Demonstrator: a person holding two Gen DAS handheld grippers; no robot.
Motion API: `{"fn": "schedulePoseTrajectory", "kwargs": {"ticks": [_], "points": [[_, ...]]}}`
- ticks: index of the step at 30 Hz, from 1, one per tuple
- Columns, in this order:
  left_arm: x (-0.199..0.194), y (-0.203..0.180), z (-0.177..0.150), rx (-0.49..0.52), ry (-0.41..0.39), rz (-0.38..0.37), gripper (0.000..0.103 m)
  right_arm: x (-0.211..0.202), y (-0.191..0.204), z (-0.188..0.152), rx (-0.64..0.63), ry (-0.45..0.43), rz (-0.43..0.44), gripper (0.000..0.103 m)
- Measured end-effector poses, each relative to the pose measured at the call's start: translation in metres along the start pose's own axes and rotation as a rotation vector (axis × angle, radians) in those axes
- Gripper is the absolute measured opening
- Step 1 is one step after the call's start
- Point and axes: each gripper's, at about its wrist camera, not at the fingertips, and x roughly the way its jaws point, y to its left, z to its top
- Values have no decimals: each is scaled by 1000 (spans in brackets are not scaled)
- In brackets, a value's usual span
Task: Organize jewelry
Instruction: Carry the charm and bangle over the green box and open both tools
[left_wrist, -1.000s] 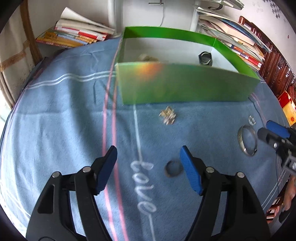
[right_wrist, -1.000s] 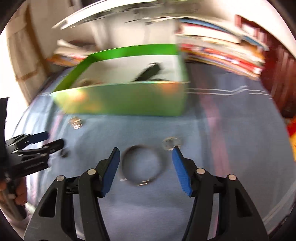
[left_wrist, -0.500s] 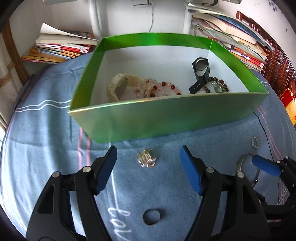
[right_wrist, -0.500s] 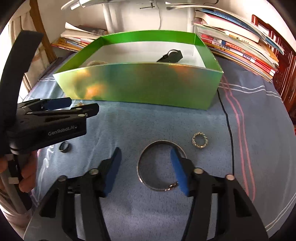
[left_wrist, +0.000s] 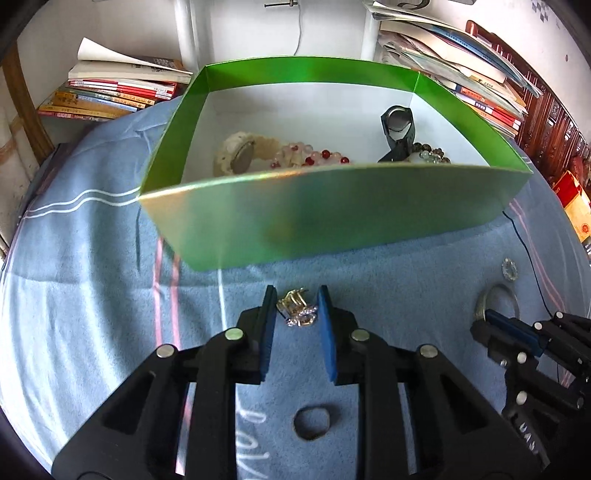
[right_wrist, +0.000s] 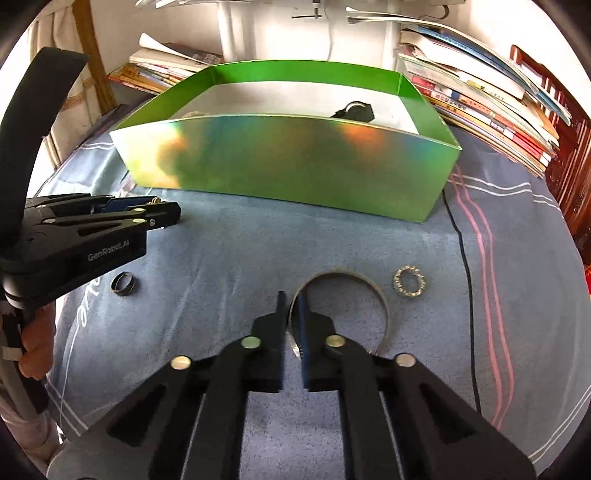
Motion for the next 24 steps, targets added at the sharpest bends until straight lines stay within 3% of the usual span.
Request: {"fn": "schedulePoseTrajectory", "kwargs": {"ticks": [9, 12, 14, 16, 19, 21, 22, 24], "points": [[-24, 12, -35, -5, 14, -21, 23, -6, 8, -5, -19, 16, 44, 7], [-25, 15, -38, -14, 13, -14, 33, -6, 11, -5, -17, 12, 49, 16], [-26, 14, -38, -14, 13, -11, 39, -6, 13, -5, -20, 9, 37, 34], [-26, 12, -38, -8, 11, -12, 42, -5, 13, -5, -18, 2, 16, 39], [-25, 10, -38, 0, 6, -3, 42, -4, 12, -6, -21, -6, -3, 38], [-24, 9, -37, 0, 2, -2, 42, -4, 11, -5, -22, -12, 1, 27], [-24, 9, -37, 0, 1, -1, 42, -3, 11, -5, -21, -10, 9, 13], [-24, 10, -37, 2, -3, 7, 30, -3, 11, -5, -21, -9, 13, 7]]}}
